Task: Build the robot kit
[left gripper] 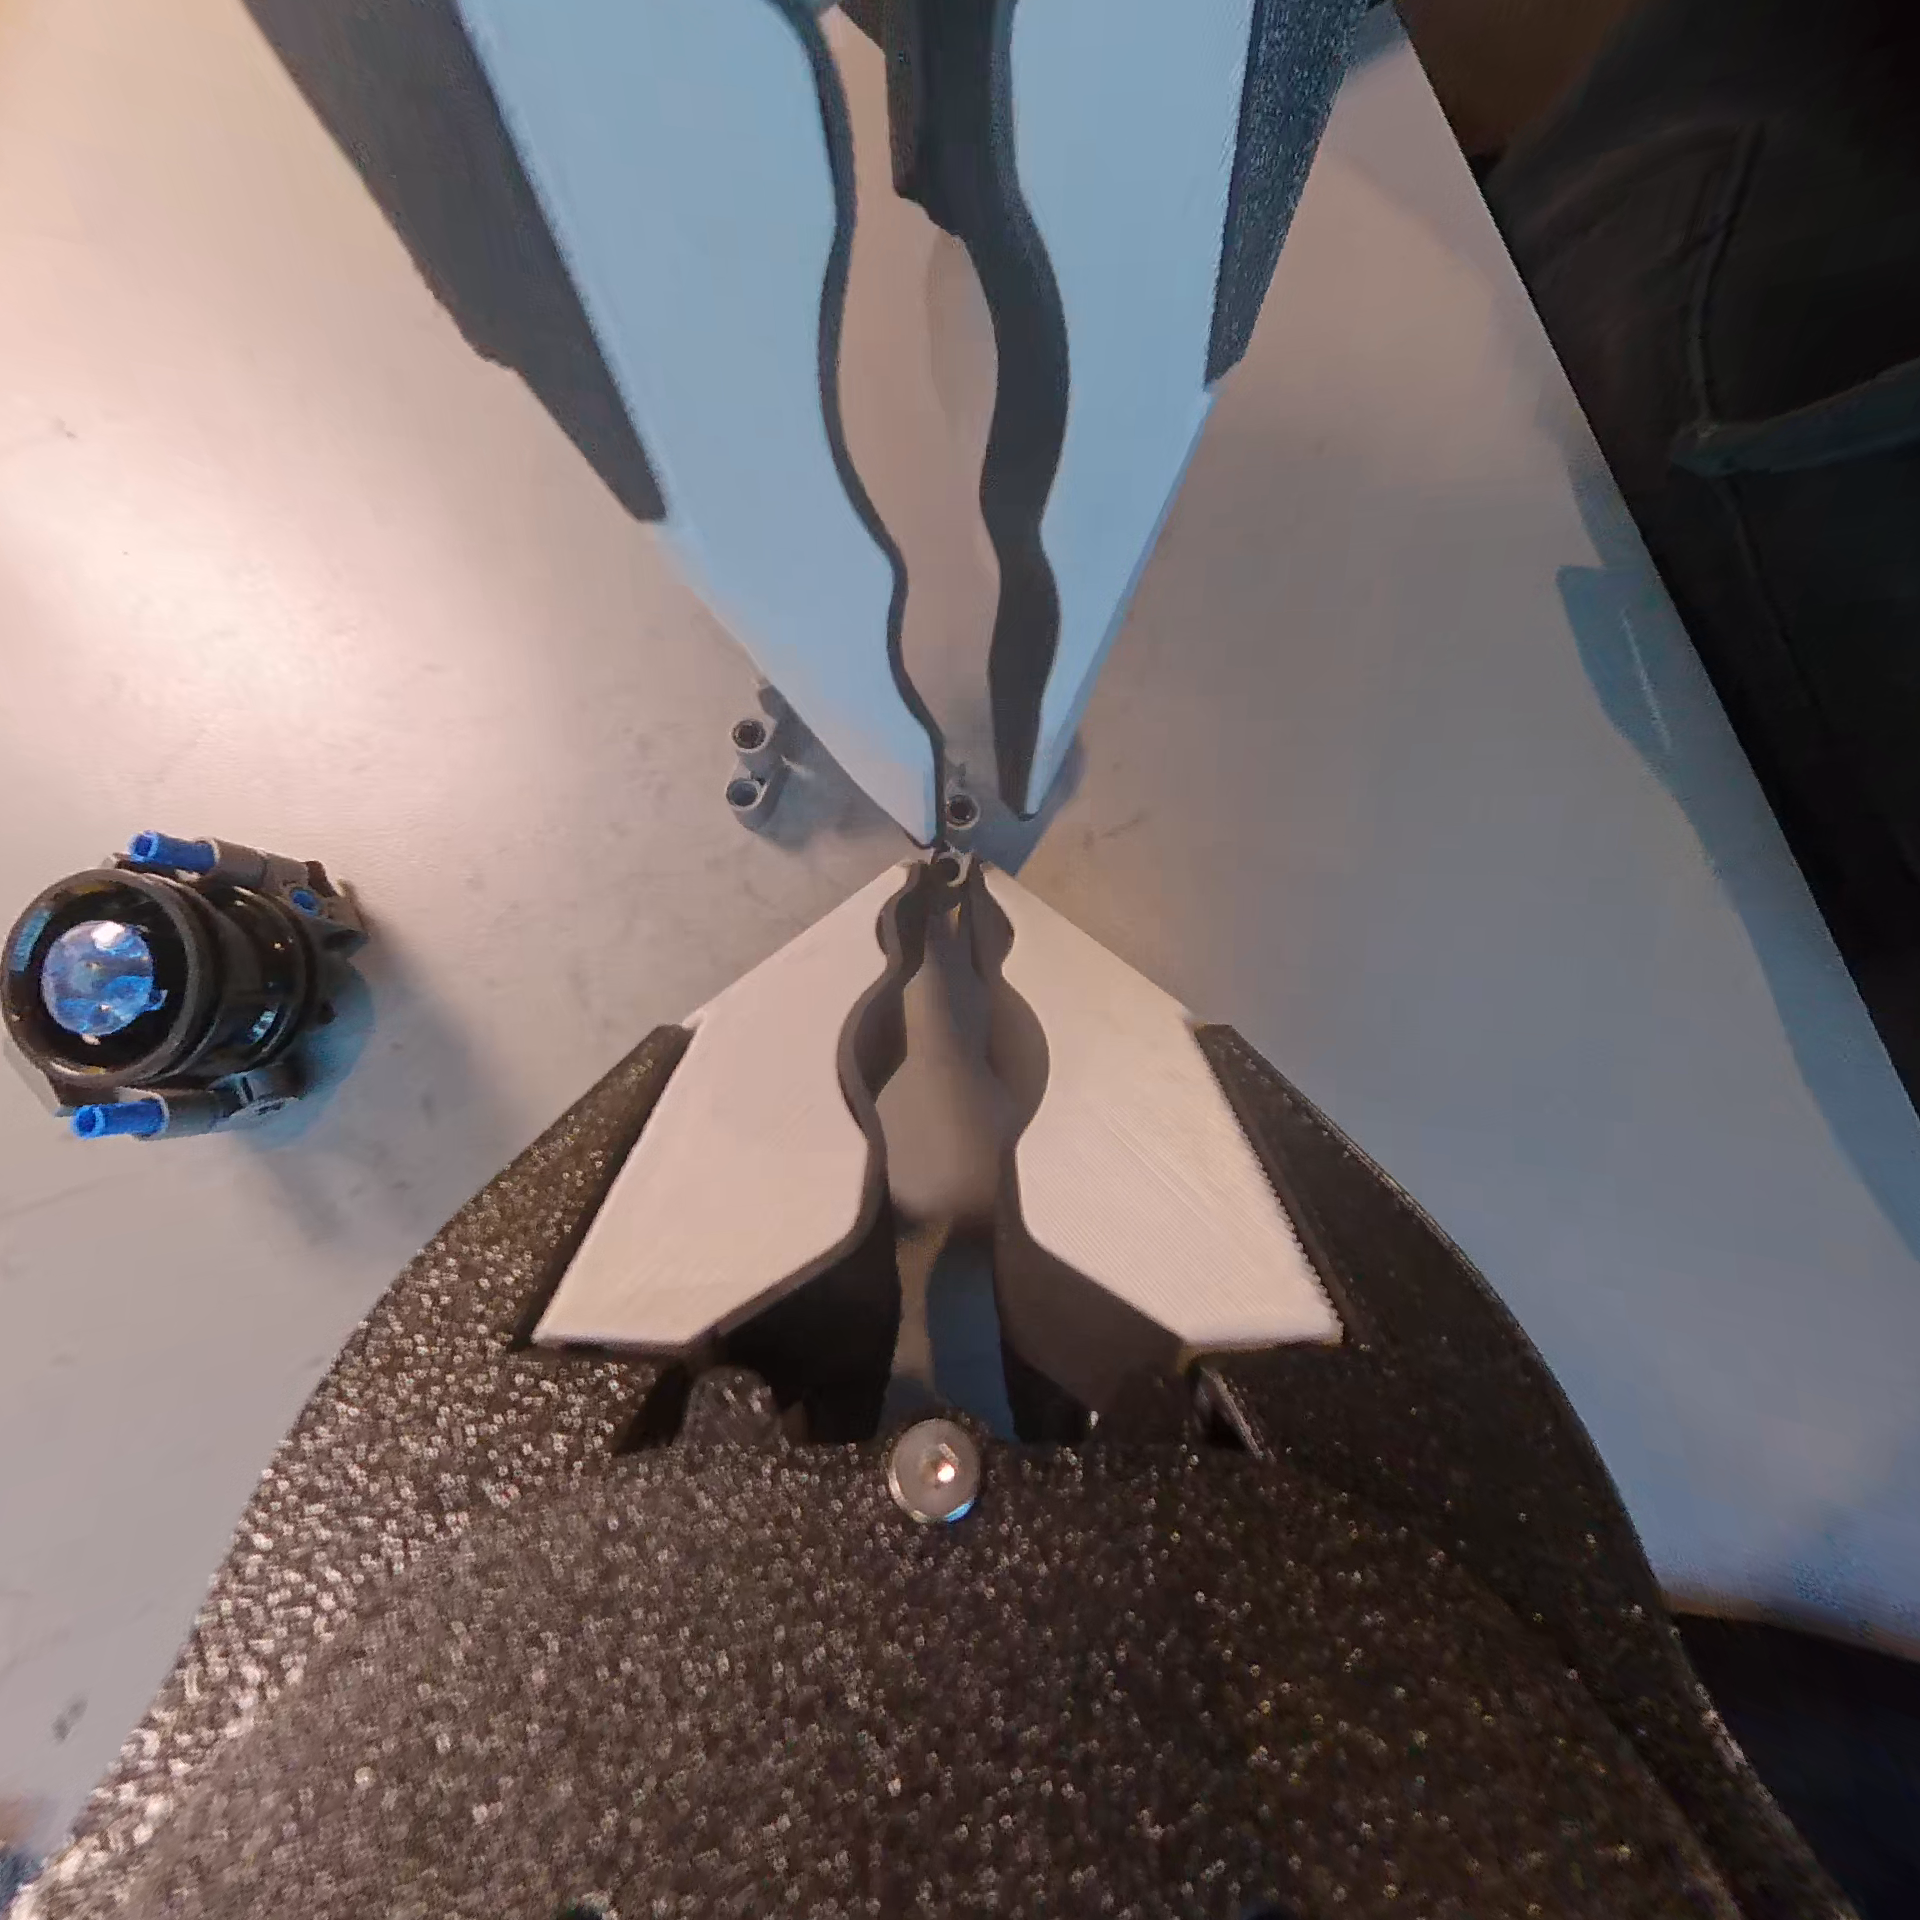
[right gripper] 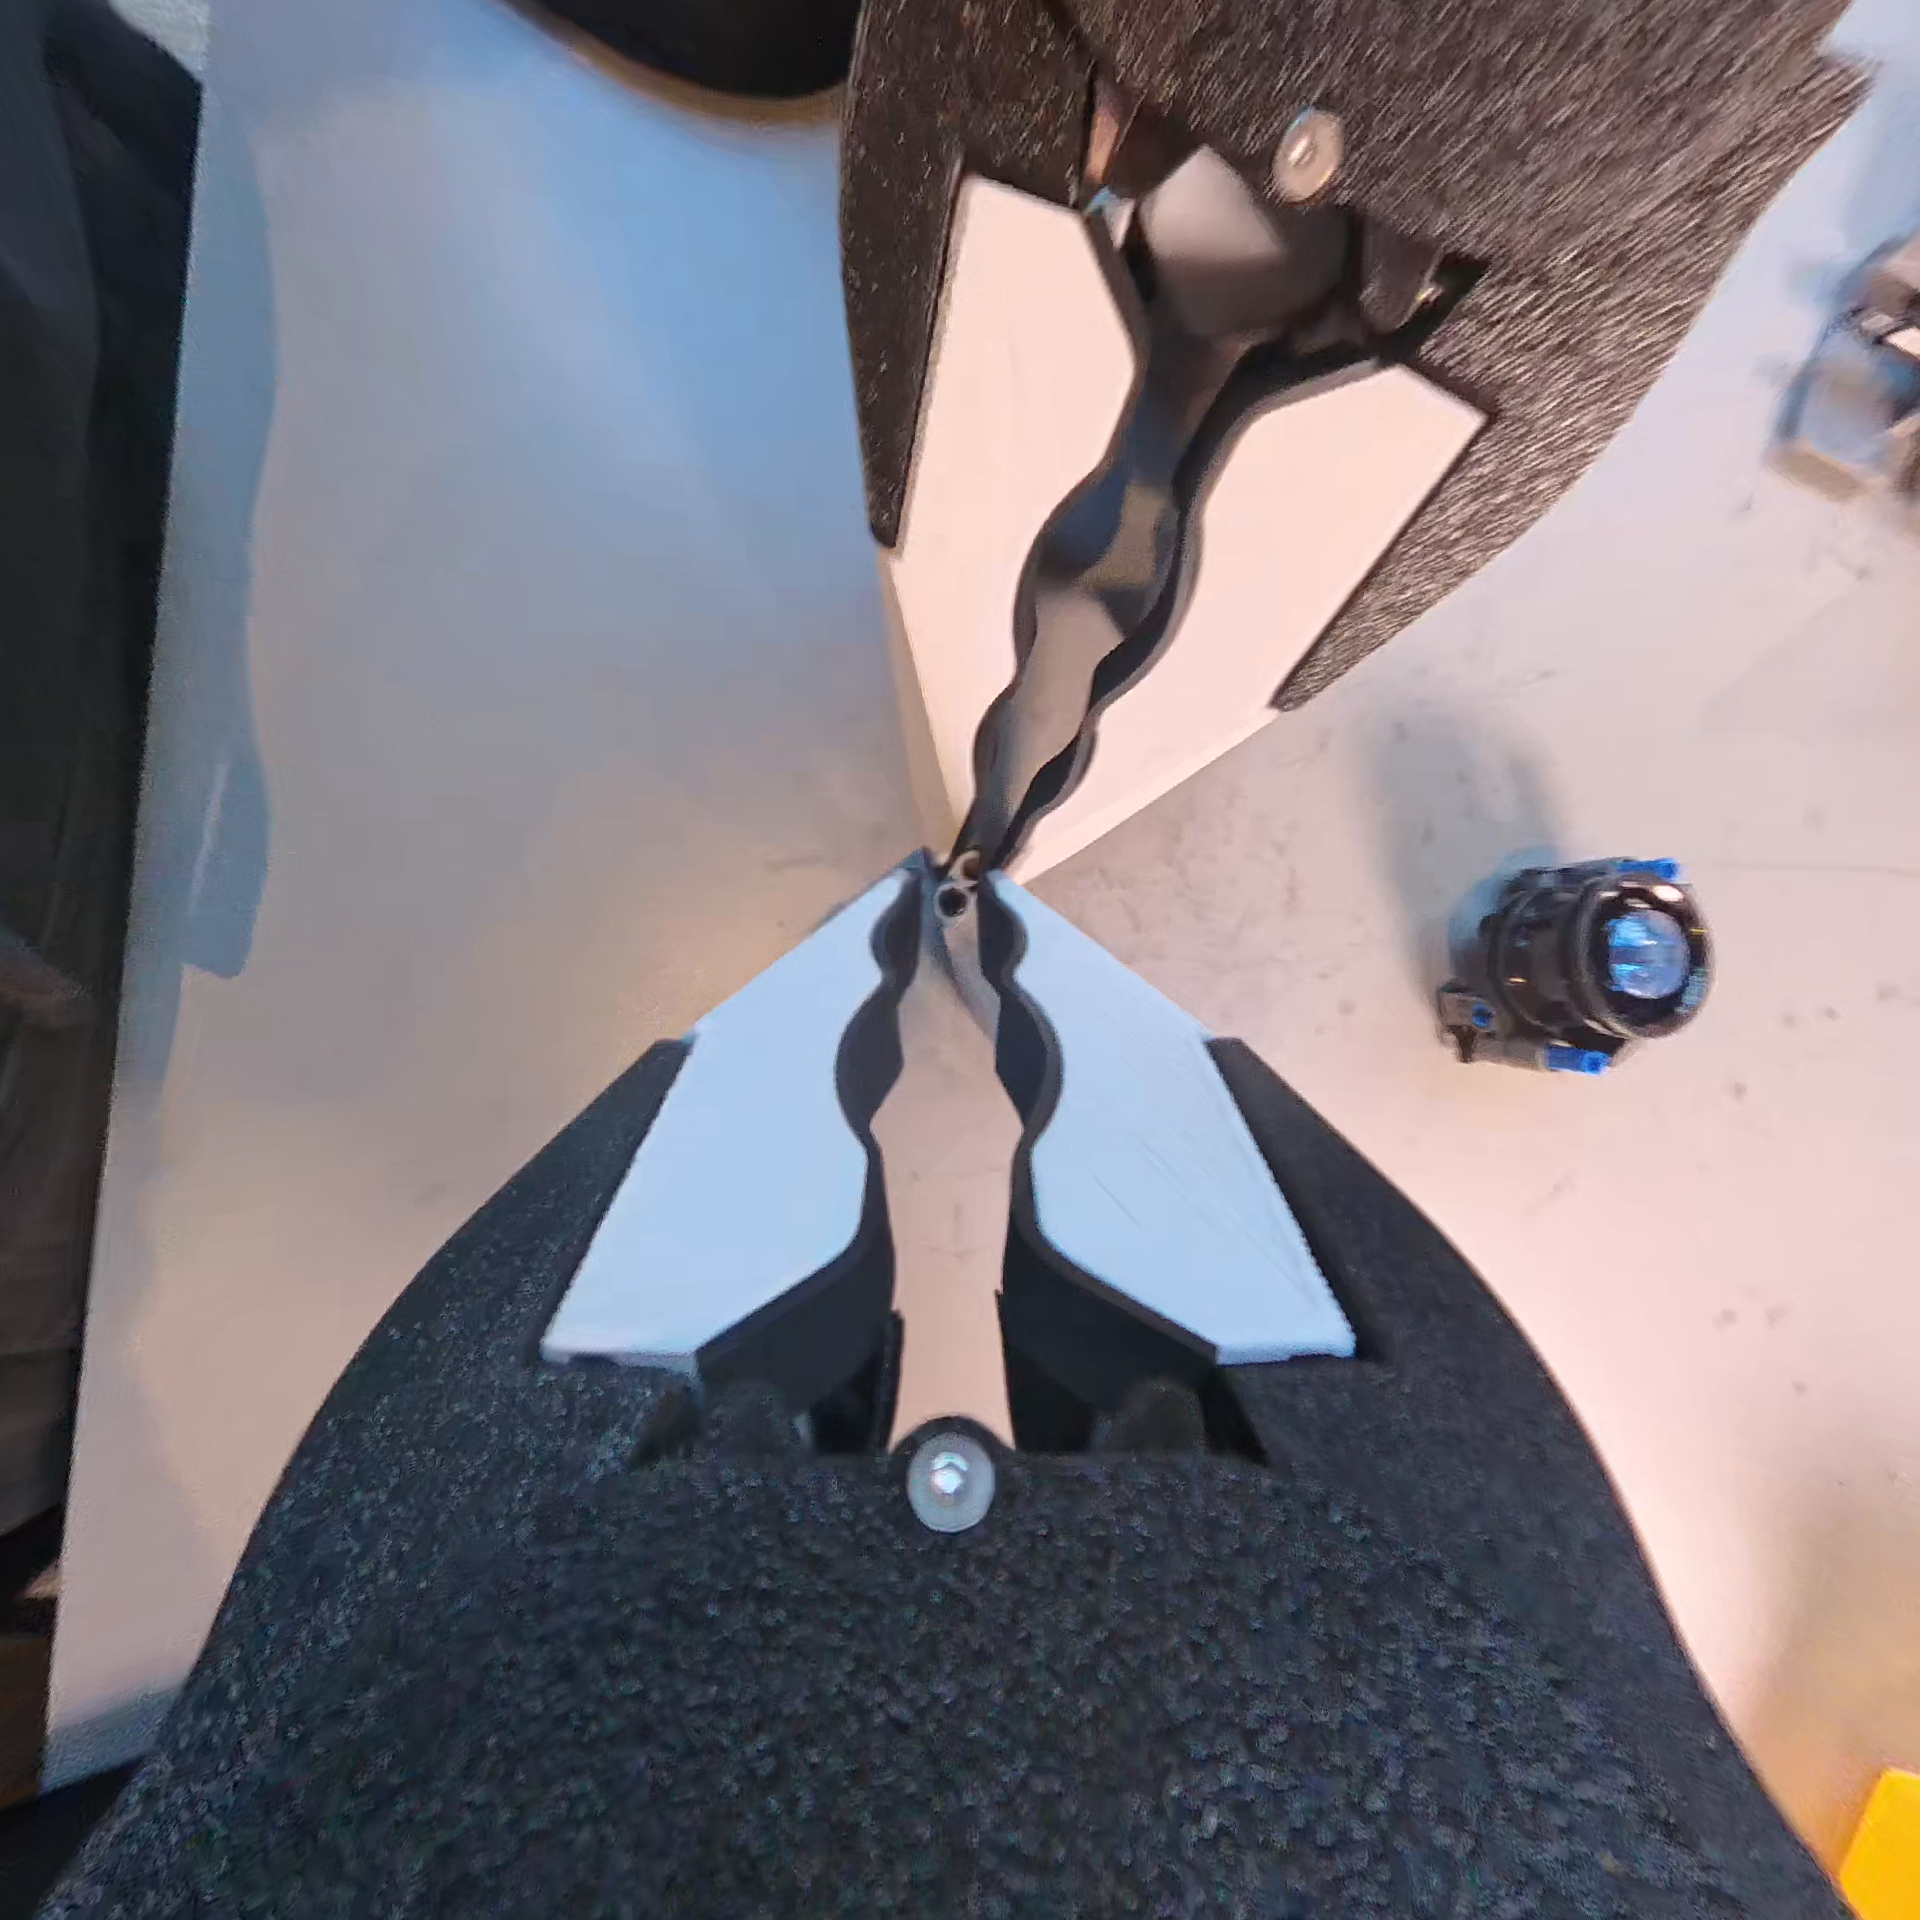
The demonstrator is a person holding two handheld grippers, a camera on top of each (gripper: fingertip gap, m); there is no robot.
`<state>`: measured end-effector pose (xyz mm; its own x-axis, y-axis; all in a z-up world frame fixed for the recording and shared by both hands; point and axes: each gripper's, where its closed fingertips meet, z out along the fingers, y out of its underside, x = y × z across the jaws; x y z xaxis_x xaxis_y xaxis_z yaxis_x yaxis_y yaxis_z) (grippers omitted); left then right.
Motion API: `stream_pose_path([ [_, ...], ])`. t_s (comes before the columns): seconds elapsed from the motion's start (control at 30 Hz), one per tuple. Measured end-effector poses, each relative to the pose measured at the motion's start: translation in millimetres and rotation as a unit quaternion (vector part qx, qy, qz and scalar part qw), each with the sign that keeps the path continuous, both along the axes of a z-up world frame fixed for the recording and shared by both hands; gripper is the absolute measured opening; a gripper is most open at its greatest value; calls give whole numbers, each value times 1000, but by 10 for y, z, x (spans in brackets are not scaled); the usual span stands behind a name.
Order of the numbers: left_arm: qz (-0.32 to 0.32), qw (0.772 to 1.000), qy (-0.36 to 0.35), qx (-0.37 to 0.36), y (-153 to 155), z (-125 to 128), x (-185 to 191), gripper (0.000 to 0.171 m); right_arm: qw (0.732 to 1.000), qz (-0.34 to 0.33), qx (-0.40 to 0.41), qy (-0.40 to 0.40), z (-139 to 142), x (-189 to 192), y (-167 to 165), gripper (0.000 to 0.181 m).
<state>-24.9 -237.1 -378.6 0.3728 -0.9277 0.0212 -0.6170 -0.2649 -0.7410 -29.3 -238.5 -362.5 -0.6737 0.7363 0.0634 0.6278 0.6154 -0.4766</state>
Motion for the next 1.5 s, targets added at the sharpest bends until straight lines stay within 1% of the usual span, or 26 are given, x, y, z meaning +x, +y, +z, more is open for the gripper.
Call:
stream_pose_path([
  [0.03,1,1000,-1,-2,1,0,0,7,1000,-3,8,10,15,-18,7,1],
  [0.07,1,1000,-2,-5,3,-1,0,7,1000,-1,14,5,-1,-2,0,0],
  [0.23,3,1000,-3,-8,0,-1,2,7,1000,-3,19,-19,-15,12,-16,0],
  [0.47,5,1000,-8,-20,-4,2,4,7,999,-7,40,-27,-23,8,-15,0],
  [0.53,4,1000,-5,-12,-9,3,3,6,999,-10,38,-6,-18,-1,-14,0],
  [0.6,6,1000,1,2,-6,3,-2,6,999,-5,38,38,14,-3,-6,2],
  [0.63,5,1000,5,11,-8,2,-3,6,997,4,38,69,62,0,-12,22],
  [0.7,6,999,14,31,-13,4,-17,6,993,2,52,109,133,19,58,26],
  [0.77,6,998,28,52,-9,9,-40,6,988,1,80,133,108,28,161,28],
  [0.83,10,997,37,67,13,34,-54,7,985,7,82,150,51,20,149,27],
  [0.9,20,996,27,79,41,101,-58,7,981,17,103,165,-16,4,170,9],
  [0.97,33,995,8,95,74,196,-97,7,968,45,124,213,-11,-19,167,3],
  [1.0,37,995,-15,96,68,265,-102,8,959,56,128,246,23,-33,156,2],
  [1.03,40,994,-47,95,58,353,-101,8,949,60,131,280,76,-50,156,2],
  [1.1,43,987,-131,80,14,579,-110,19,922,73,155,347,220,-75,168,2],
  [1.13,50,981,-177,66,15,706,-143,23,907,83,173,376,296,-77,169,2],
  [1.2,77,955,-282,39,75,997,-264,25,877,96,200,426,479,-79,140,2],
  [1.23,95,941,-325,19,130,1091,-338,24,866,104,207,442,557,-73,110,2],
  [1.27,107,930,-352,-7,175,1120,-385,26,856,110,214,458,635,-71,81,1],
  [1.33,102,921,-374,-47,185,1112,-357,29,834,132,228,485,764,-66,15,1],
  [1.43,91,923,-368,-66,201,1079,-206,30,808,166,246,509,883,-62,-74,2],
  [1.5,81,926,-360,-80,201,1057,-98,26,798,183,255,515,908,-68,-100,2],
])
